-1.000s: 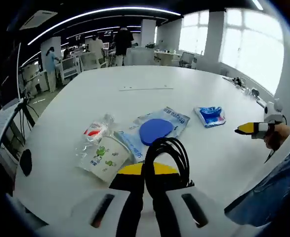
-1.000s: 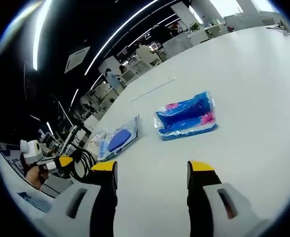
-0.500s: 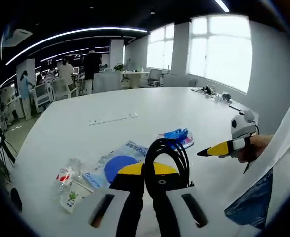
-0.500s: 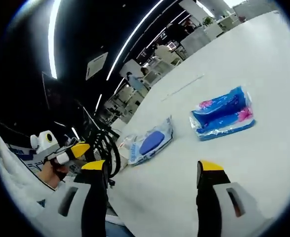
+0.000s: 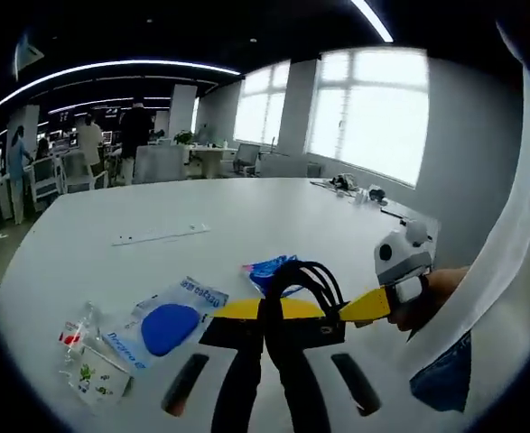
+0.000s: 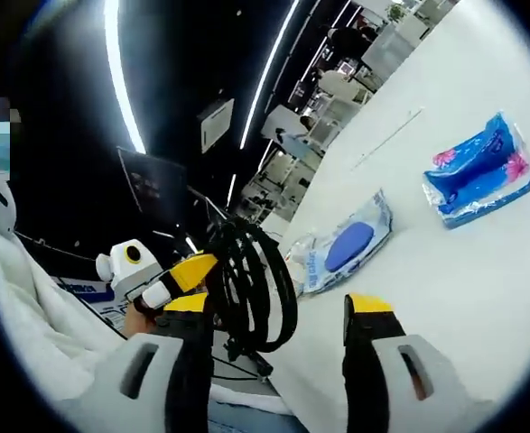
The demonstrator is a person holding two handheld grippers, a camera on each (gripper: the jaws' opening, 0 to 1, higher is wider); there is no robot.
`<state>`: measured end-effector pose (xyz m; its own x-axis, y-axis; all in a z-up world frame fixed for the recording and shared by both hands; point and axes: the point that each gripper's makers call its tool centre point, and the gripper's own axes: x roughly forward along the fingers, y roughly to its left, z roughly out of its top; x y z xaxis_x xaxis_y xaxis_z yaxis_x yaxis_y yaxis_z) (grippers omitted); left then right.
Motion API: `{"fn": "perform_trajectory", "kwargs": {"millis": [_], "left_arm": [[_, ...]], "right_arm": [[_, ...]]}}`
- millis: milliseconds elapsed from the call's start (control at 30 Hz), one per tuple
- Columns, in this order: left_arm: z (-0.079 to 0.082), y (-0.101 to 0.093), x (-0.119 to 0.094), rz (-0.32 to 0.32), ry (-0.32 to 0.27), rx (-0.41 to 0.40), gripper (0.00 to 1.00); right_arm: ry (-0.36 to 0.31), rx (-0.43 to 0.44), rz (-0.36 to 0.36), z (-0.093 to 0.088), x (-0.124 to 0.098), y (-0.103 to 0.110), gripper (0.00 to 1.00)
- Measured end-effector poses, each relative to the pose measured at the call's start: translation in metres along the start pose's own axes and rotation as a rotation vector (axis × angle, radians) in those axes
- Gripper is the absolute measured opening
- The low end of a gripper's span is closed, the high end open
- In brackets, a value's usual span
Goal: Arrange the tabletop items into an orderly group along one side of the table until the central work area is clear of visible clutter.
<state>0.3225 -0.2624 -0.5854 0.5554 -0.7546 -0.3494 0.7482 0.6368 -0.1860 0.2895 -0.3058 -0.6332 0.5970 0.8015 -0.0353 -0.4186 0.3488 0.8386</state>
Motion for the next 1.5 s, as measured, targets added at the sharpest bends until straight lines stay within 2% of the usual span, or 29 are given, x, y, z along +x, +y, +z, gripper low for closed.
{"fn": "perform_trajectory", "kwargs": {"millis": [33, 67, 133, 200, 233, 267, 300, 367, 467, 533, 567, 633, 733, 767, 800, 867, 933, 1033, 1067, 1100, 1133, 1200, 1300, 1367, 1400, 1467, 1500], "left_arm": [[-0.001, 0.0, 0.0, 0.0, 0.002, -0.002, 0.01], [-0.002, 0.0, 0.001, 0.003, 0.005, -0.002, 0.01], [-0.003, 0.0, 0.001, -0.006, -0.002, -0.027, 0.01], [-0.004, 0.001, 0.002, 0.0, 0.002, -0.035, 0.02], [-0.007, 0.002, 0.003, 0.01, 0.017, -0.036, 0.02], [-0.009, 0.003, 0.004, 0.014, 0.029, -0.034, 0.02], [-0.011, 0.004, 0.005, 0.022, 0.032, -0.032, 0.02], [-0.013, 0.007, 0.006, 0.025, 0.023, -0.06, 0.03], [-0.015, 0.012, 0.007, 0.03, -0.007, -0.155, 0.03], [-0.021, 0.014, 0.008, 0.026, -0.006, -0.228, 0.04], [-0.024, 0.015, 0.009, 0.022, -0.005, -0.272, 0.06], [-0.024, 0.018, 0.01, 0.013, -0.048, -0.361, 0.15], [-0.028, 0.014, 0.009, -0.044, -0.07, -0.499, 0.35], [-0.031, 0.01, 0.01, -0.072, -0.073, -0.566, 0.43], [-0.034, 0.01, 0.011, -0.079, -0.076, -0.599, 0.49], [-0.048, 0.003, 0.013, -0.113, -0.046, -0.696, 0.63], [-0.056, -0.002, 0.016, -0.135, -0.055, -0.768, 0.68], [-0.06, -0.026, 0.02, -0.274, -0.052, -0.896, 0.66], [-0.06, -0.028, 0.021, -0.291, -0.053, -0.908, 0.65], [-0.051, -0.034, 0.024, -0.349, -0.101, -0.957, 0.66], [-0.048, -0.035, 0.023, -0.365, -0.125, -1.016, 0.67], [-0.03, -0.044, 0.019, -0.49, -0.196, -1.114, 0.62], [-0.021, -0.05, 0.016, -0.555, -0.232, -1.119, 0.53], [-0.01, -0.054, 0.014, -0.611, -0.267, -1.136, 0.46], [-0.009, -0.054, 0.013, -0.62, -0.271, -1.139, 0.4], [-0.006, -0.055, 0.013, -0.644, -0.275, -1.137, 0.18], [-0.009, -0.053, 0.016, -0.619, -0.268, -1.132, 0.17]], "right_arm": [[0.003, 0.002, 0.024, -0.001, 0.001, 0.006, 0.31], [0.002, 0.0, 0.006, 0.0, 0.001, 0.003, 0.27], [0.016, 0.007, 0.015, -0.003, 0.0, 0.003, 0.2], [0.03, 0.053, 0.034, -0.006, 0.0, 0.006, 0.17], [0.039, 0.045, 0.05, -0.007, -0.001, 0.008, 0.11], [0.056, 0.009, 0.098, -0.009, -0.002, 0.016, 0.08], [0.05, 0.023, 0.071, -0.007, -0.001, 0.013, 0.07], [0.048, 0.022, 0.068, -0.005, -0.002, 0.014, 0.06], [0.014, 0.142, 0.122, 0.004, -0.004, 0.022, 0.05], [-0.018, 0.17, 0.161, 0.01, -0.006, 0.029, 0.05], [-0.026, 0.175, 0.169, 0.012, -0.006, 0.031, 0.04], [-0.032, 0.175, 0.174, 0.015, -0.007, 0.032, 0.03], [-0.037, 0.164, 0.165, 0.015, -0.009, 0.032, 0.02], [-0.054, 0.173, 0.171, 0.018, -0.01, 0.032, 0.02], [-0.076, 0.192, 0.184, 0.023, -0.012, 0.033, 0.02], [-0.13, 0.231, 0.219, 0.035, -0.017, 0.038, 0.02], [-0.171, 0.237, 0.254, 0.045, -0.021, 0.046, 0.02], [-0.211, 0.233, 0.326, 0.057, -0.027, 0.065, 0.02], [-0.217, 0.231, 0.34, 0.059, -0.028, 0.069, 0.02], [-0.223, 0.215, 0.381, 0.062, -0.03, 0.08, 0.02], [-0.227, 0.209, 0.389, 0.063, -0.031, 0.082, 0.02], [-0.235, 0.218, 0.456, 0.066, -0.035, 0.096, 0.02], [-0.219, 0.216, 0.5, 0.063, -0.037, 0.107, 0.02], [-0.198, 0.197, 0.502, 0.057, -0.035, 0.111, 0.02], [-0.195, 0.198, 0.499, 0.055, -0.035, 0.11, 0.02], [-0.163, 0.192, 0.448, 0.047, -0.031, 0.1, 0.02], [-0.177, 0.191, 0.455, 0.049, -0.033, 0.1, 0.02]]}}
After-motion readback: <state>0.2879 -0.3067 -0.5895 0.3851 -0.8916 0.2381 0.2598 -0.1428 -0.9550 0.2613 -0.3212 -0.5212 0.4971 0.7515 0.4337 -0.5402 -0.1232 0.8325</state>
